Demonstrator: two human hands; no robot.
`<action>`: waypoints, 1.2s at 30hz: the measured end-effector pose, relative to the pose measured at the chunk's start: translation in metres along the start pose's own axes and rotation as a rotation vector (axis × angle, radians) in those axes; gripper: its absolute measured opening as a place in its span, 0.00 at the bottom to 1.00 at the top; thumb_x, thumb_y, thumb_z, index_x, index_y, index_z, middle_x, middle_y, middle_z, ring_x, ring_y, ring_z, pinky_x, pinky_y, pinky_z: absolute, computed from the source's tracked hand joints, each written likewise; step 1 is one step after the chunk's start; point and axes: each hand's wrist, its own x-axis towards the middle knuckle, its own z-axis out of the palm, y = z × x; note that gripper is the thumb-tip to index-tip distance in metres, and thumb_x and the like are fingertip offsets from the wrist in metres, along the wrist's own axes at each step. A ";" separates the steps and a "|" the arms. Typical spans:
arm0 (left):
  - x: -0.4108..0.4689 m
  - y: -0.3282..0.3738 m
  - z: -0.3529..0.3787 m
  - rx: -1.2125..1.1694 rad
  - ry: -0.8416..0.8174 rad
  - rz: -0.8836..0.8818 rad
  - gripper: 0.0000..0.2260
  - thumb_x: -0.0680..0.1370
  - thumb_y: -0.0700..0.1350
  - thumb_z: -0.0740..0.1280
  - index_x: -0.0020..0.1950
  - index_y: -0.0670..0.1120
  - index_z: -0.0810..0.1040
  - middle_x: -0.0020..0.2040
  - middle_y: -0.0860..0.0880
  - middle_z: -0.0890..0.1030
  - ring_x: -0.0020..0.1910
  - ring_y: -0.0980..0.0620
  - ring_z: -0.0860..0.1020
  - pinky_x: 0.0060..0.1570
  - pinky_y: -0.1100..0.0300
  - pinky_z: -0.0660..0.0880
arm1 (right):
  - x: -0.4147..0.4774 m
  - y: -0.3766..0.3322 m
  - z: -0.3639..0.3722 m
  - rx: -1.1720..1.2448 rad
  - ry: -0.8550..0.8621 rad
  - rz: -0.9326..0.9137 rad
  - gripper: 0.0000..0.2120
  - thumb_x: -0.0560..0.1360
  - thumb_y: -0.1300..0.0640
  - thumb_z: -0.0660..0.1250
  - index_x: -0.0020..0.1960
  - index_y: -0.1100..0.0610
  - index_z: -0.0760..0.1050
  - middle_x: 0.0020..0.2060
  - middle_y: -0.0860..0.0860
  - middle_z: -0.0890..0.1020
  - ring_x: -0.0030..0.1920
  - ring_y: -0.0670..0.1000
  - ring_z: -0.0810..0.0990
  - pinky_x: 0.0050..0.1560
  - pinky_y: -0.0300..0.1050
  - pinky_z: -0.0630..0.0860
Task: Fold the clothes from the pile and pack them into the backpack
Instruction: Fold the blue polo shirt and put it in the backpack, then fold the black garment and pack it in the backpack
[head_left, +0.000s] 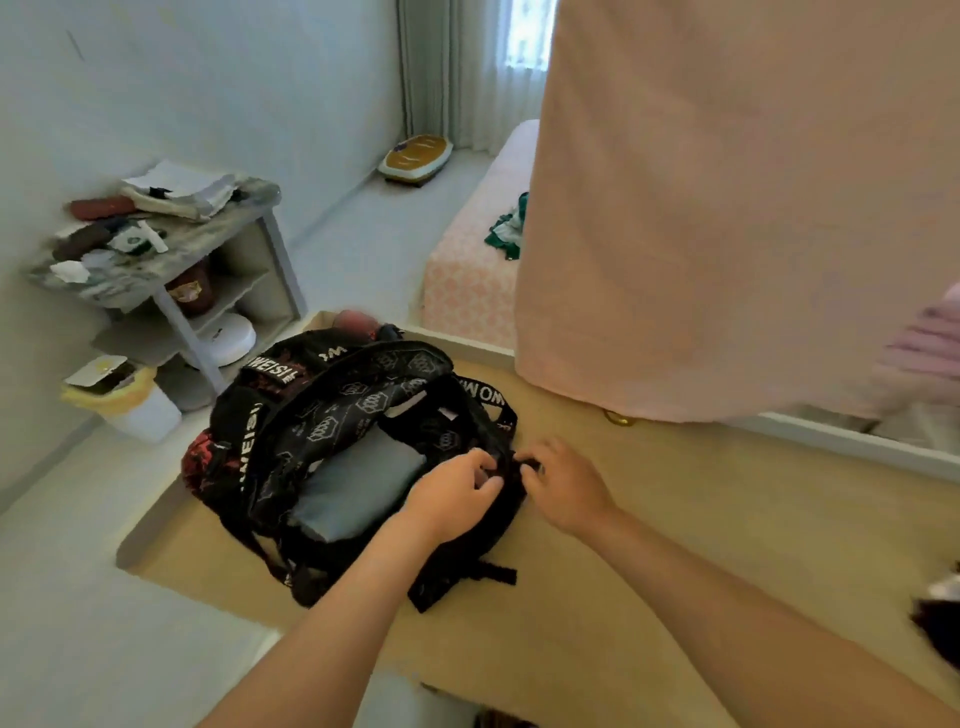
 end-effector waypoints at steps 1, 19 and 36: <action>0.006 0.015 0.010 0.005 -0.036 0.048 0.15 0.80 0.57 0.60 0.65 0.55 0.73 0.56 0.57 0.79 0.52 0.56 0.77 0.51 0.57 0.75 | -0.013 0.015 -0.010 -0.005 0.018 0.059 0.13 0.80 0.52 0.61 0.62 0.49 0.78 0.56 0.47 0.77 0.53 0.49 0.77 0.52 0.43 0.71; 0.060 0.382 0.296 0.257 -0.519 0.617 0.15 0.80 0.52 0.60 0.66 0.53 0.74 0.59 0.54 0.79 0.57 0.52 0.77 0.55 0.59 0.71 | -0.311 0.343 -0.163 -0.259 0.303 0.917 0.20 0.76 0.50 0.65 0.68 0.48 0.72 0.68 0.51 0.71 0.69 0.54 0.68 0.67 0.53 0.66; 0.097 0.438 0.376 0.388 -0.438 0.848 0.31 0.77 0.49 0.68 0.77 0.51 0.61 0.79 0.49 0.57 0.77 0.48 0.54 0.71 0.52 0.63 | -0.320 0.442 -0.169 -0.006 0.480 0.797 0.11 0.73 0.61 0.72 0.53 0.53 0.77 0.54 0.49 0.77 0.55 0.54 0.75 0.52 0.47 0.71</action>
